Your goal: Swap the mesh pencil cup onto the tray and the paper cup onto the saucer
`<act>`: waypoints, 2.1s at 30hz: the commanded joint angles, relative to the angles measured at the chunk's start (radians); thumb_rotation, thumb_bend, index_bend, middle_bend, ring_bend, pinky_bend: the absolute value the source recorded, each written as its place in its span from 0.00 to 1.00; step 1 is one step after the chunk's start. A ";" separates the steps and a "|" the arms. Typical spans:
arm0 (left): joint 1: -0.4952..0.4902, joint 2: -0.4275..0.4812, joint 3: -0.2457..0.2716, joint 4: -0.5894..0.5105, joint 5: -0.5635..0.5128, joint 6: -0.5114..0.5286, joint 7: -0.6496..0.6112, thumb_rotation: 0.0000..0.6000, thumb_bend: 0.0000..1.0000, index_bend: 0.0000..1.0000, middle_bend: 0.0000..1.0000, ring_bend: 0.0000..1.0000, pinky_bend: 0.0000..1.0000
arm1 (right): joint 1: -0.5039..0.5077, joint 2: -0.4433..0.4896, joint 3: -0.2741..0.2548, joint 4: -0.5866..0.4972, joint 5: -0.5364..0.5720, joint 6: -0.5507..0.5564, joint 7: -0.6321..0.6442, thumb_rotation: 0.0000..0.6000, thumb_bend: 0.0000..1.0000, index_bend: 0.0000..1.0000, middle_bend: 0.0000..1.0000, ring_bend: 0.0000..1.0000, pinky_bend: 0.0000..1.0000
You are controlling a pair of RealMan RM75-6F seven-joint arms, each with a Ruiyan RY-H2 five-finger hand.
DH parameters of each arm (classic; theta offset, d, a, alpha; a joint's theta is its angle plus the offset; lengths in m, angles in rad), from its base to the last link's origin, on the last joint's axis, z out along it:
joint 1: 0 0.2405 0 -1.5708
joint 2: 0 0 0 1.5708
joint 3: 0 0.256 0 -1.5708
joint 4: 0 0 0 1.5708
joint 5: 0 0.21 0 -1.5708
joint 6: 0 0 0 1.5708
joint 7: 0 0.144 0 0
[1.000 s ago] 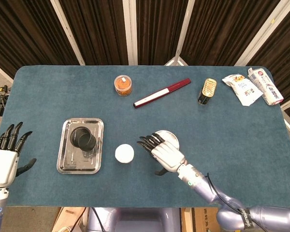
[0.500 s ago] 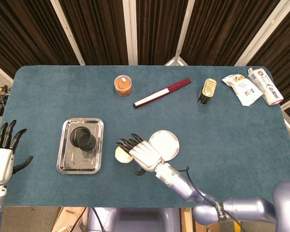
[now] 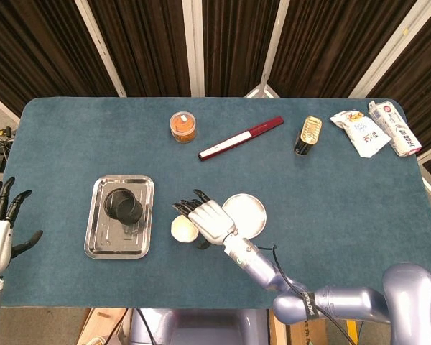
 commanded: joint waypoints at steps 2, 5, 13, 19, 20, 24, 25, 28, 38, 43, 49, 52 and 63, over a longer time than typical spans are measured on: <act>0.002 -0.001 -0.004 0.001 0.000 -0.001 -0.002 1.00 0.09 0.22 0.01 0.00 0.16 | 0.007 -0.011 -0.007 0.013 -0.006 0.003 0.012 1.00 0.00 0.24 0.25 0.32 0.09; 0.002 -0.003 -0.009 0.001 -0.005 -0.009 0.001 1.00 0.09 0.22 0.01 0.00 0.16 | 0.011 -0.018 -0.010 0.020 -0.007 0.002 0.024 1.00 0.00 0.27 0.28 0.34 0.09; 0.000 -0.006 -0.023 0.011 -0.015 -0.023 -0.007 1.00 0.09 0.23 0.01 0.00 0.16 | 0.027 -0.053 -0.010 0.054 -0.013 0.017 0.031 1.00 0.00 0.34 0.38 0.43 0.15; 0.000 -0.008 -0.036 0.019 -0.026 -0.028 -0.016 1.00 0.09 0.24 0.01 0.00 0.16 | 0.024 -0.072 -0.010 0.078 -0.037 0.057 0.035 1.00 0.00 0.39 0.47 0.51 0.18; 0.000 -0.008 -0.037 0.019 -0.027 -0.030 -0.018 1.00 0.09 0.24 0.01 0.00 0.16 | 0.021 -0.073 -0.010 0.078 -0.041 0.064 0.039 1.00 0.00 0.40 0.48 0.52 0.19; 0.000 -0.007 -0.039 0.018 -0.027 -0.035 -0.022 1.00 0.09 0.24 0.01 0.00 0.16 | 0.014 -0.068 -0.008 0.074 -0.055 0.083 0.048 1.00 0.00 0.42 0.49 0.53 0.20; 0.001 -0.007 -0.039 0.019 -0.026 -0.035 -0.021 1.00 0.09 0.24 0.01 0.00 0.16 | 0.012 -0.063 -0.008 0.070 -0.059 0.087 0.049 1.00 0.00 0.42 0.49 0.53 0.20; 0.004 -0.007 -0.042 0.017 -0.025 -0.030 -0.020 1.00 0.09 0.24 0.01 0.00 0.16 | 0.006 -0.039 -0.004 0.047 -0.064 0.097 0.050 1.00 0.00 0.42 0.49 0.53 0.20; 0.026 0.008 -0.038 -0.017 -0.019 -0.010 0.001 1.00 0.09 0.24 0.01 0.00 0.16 | -0.053 0.122 -0.002 -0.033 -0.024 0.094 0.100 1.00 0.00 0.42 0.49 0.53 0.20; 0.026 0.002 -0.037 -0.016 -0.012 -0.011 0.013 1.00 0.09 0.24 0.01 0.00 0.16 | -0.084 0.188 -0.014 -0.042 -0.023 0.079 0.159 1.00 0.00 0.42 0.49 0.53 0.20; 0.025 -0.008 -0.037 -0.015 -0.009 -0.016 0.032 1.00 0.09 0.24 0.01 0.00 0.16 | -0.102 0.209 -0.030 -0.016 -0.034 0.059 0.216 1.00 0.00 0.42 0.49 0.51 0.19; 0.025 -0.011 -0.035 -0.015 -0.004 -0.016 0.040 1.00 0.09 0.24 0.01 0.00 0.16 | -0.109 0.213 -0.038 0.000 -0.048 0.052 0.243 1.00 0.00 0.42 0.48 0.48 0.17; 0.026 -0.017 -0.040 -0.016 -0.010 -0.023 0.062 1.00 0.09 0.24 0.01 0.00 0.16 | -0.119 0.218 -0.052 0.067 -0.069 0.015 0.315 1.00 0.00 0.42 0.42 0.41 0.13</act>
